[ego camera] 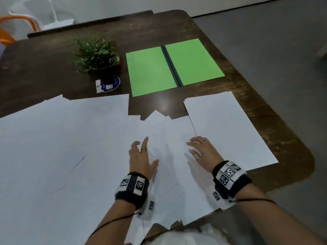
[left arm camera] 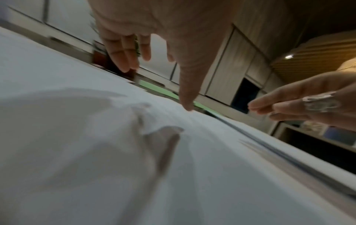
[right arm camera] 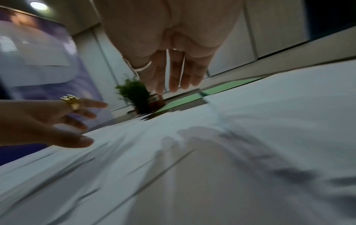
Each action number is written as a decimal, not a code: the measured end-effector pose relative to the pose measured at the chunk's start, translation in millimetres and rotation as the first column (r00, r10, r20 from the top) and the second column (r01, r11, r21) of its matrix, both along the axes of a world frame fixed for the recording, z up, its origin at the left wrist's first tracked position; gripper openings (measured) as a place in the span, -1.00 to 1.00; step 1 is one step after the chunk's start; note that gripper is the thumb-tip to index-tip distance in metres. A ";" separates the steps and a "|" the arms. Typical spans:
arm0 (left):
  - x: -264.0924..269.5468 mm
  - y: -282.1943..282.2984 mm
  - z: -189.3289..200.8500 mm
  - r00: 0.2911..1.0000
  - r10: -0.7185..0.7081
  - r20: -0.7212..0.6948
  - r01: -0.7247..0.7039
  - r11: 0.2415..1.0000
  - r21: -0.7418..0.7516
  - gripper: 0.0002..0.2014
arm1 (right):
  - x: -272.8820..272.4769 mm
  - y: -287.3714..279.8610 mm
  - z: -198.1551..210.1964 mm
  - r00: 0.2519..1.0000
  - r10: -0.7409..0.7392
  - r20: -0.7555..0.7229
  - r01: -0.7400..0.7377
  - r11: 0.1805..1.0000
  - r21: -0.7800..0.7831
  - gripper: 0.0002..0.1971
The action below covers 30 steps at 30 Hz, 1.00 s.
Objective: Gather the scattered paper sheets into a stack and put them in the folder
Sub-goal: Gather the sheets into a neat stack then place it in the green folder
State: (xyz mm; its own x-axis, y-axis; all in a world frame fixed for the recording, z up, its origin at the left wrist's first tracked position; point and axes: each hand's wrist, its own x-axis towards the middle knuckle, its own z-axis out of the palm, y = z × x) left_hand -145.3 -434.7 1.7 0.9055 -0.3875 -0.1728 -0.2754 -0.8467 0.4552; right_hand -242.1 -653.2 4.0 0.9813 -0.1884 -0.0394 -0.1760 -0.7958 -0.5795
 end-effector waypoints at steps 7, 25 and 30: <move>7.2 141.1 -12.5 0.973 0.049 -0.223 0.075 0.855 0.513 0.22 | 28.6 108.8 -24.7 0.901 0.210 -0.380 -0.280 0.950 -0.139 -0.41; -18.3 196.6 -26.4 0.947 -0.065 -0.315 0.160 0.945 0.284 0.21 | 28.3 192.1 -13.5 0.914 -0.108 -0.392 0.060 0.990 -0.131 -0.44; -14.8 197.4 -32.0 0.944 -0.076 -0.321 0.165 0.951 0.260 0.06 | 37.3 213.9 -12.1 0.865 -0.336 -0.374 0.393 0.915 0.088 -0.55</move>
State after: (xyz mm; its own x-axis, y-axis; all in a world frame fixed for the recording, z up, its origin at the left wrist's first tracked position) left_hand -160.1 -237.3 -30.3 0.7420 -0.3855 -0.5485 -0.2695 -0.9207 0.2824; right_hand -204.8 -439.4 -8.1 0.7620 -0.4931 -0.4197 -0.6464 -0.5401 -0.5389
